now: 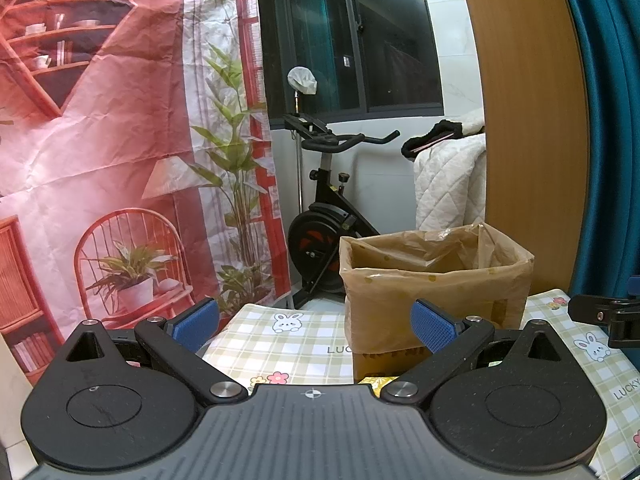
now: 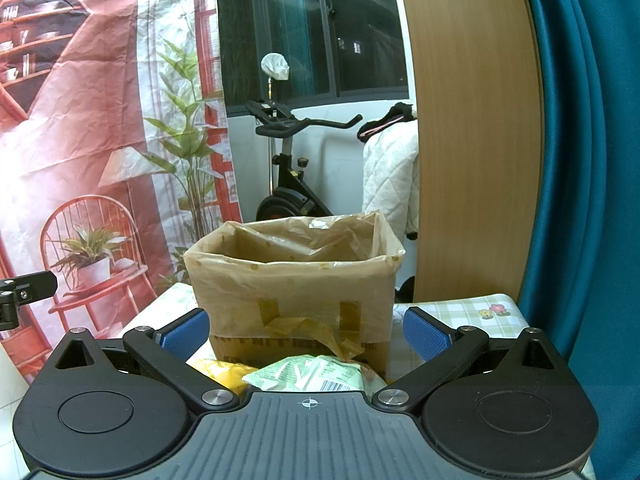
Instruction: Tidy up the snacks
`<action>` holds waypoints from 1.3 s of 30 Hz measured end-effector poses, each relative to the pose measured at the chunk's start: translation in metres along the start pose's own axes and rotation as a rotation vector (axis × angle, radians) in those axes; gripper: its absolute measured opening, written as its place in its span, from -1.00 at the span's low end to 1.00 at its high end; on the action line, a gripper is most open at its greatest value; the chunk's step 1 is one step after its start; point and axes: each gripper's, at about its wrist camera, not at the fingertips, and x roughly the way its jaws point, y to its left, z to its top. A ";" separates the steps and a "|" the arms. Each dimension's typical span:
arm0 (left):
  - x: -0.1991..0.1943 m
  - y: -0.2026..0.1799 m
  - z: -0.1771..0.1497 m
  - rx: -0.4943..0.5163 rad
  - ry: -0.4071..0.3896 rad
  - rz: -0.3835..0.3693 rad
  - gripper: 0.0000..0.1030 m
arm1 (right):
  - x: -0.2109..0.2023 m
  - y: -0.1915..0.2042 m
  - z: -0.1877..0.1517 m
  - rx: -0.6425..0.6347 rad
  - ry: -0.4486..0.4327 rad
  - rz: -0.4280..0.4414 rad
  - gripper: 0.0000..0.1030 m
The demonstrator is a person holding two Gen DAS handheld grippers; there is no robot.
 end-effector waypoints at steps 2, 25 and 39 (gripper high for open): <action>0.000 0.000 0.000 0.000 0.000 0.000 0.99 | 0.000 0.001 0.000 0.001 0.000 0.000 0.99; 0.000 0.000 -0.002 -0.013 -0.021 0.010 0.99 | -0.002 0.001 -0.002 0.003 0.002 -0.002 0.99; 0.025 0.012 -0.012 -0.061 0.008 -0.071 0.99 | 0.015 -0.004 -0.027 0.038 -0.023 0.004 0.99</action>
